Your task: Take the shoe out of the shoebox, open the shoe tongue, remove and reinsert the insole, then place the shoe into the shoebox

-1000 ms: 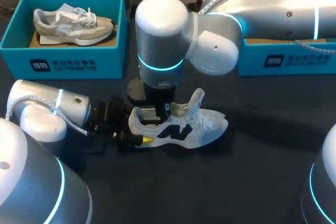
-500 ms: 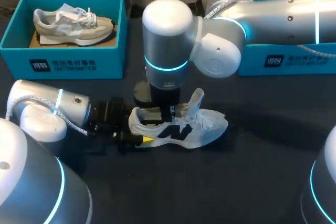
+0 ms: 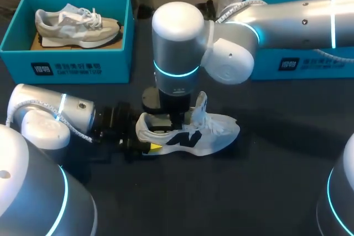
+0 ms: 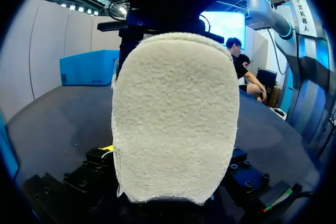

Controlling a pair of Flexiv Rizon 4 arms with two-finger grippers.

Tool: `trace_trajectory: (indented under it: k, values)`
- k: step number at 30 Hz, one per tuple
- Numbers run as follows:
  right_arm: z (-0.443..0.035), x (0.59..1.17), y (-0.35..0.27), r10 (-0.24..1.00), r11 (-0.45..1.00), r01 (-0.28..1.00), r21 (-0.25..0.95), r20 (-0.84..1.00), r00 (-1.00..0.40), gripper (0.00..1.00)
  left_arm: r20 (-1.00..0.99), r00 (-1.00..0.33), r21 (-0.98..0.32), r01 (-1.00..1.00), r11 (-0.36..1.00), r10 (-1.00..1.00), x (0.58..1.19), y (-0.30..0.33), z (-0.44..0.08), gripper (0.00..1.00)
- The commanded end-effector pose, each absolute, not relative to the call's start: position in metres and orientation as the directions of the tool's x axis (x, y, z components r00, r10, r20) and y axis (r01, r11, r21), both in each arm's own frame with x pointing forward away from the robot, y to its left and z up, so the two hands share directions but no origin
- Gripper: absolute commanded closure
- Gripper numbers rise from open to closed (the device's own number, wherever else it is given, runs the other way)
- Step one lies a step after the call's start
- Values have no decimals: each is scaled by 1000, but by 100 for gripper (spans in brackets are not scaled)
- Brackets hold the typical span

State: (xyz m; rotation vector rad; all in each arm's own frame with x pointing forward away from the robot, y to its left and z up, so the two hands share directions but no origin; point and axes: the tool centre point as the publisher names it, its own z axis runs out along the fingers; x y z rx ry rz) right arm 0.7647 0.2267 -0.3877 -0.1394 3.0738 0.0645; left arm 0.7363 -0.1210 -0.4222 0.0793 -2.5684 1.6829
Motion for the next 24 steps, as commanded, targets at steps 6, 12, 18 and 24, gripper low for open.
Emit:
trace_trajectory:
  k: [6,12,18,24]
  values:
    - [-416,769,240,-120,991,-120,61,-2,-993,55,87,-996,-913,-80,400,-2,738,-124,-426,100]
    - [-431,757,244,-111,990,-107,87,43,-993,67,87,-996,-913,-80,400,-2,738,-124,-426,100]
    - [-434,746,241,-90,993,-84,85,75,-993,100,87,-996,-913,-80,400,-2,738,-124,-426,100]
    - [-424,738,231,-61,996,-56,66,78,-995,100,87,-996,-913,-80,400,-2,738,-124,-426,100]
